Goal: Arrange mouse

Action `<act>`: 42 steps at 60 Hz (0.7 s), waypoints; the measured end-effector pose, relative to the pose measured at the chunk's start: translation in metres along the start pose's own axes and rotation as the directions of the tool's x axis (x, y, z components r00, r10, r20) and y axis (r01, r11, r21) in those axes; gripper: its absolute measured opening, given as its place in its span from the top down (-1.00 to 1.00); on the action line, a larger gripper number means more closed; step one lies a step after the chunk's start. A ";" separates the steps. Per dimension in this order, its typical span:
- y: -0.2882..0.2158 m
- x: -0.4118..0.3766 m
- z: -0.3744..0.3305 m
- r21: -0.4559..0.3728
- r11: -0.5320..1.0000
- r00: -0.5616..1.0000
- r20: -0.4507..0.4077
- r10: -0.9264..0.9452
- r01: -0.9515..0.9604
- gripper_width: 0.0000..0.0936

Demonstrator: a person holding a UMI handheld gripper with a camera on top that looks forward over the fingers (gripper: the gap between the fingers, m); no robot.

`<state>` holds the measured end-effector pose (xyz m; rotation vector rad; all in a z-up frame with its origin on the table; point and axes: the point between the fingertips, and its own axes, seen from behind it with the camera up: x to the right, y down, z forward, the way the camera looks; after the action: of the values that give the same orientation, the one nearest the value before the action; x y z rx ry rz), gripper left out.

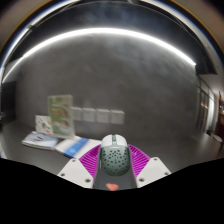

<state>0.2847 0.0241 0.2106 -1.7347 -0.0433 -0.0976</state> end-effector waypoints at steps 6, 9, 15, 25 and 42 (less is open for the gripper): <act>0.070 0.068 0.004 -0.128 0.991 0.997 -0.081 0.014 -0.024 0.10; 0.111 0.080 0.009 -0.207 0.977 0.996 -0.084 0.030 -0.047 0.11; 0.173 0.077 0.030 -0.299 0.951 0.996 -0.057 0.062 -0.076 0.11; 0.201 0.069 0.041 -0.344 0.935 0.997 -0.032 0.077 -0.083 0.00; 0.199 0.068 0.021 -0.401 0.905 0.988 -0.115 0.102 -0.140 -0.91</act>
<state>0.3702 0.0099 0.0177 -2.1450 0.1646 -0.0997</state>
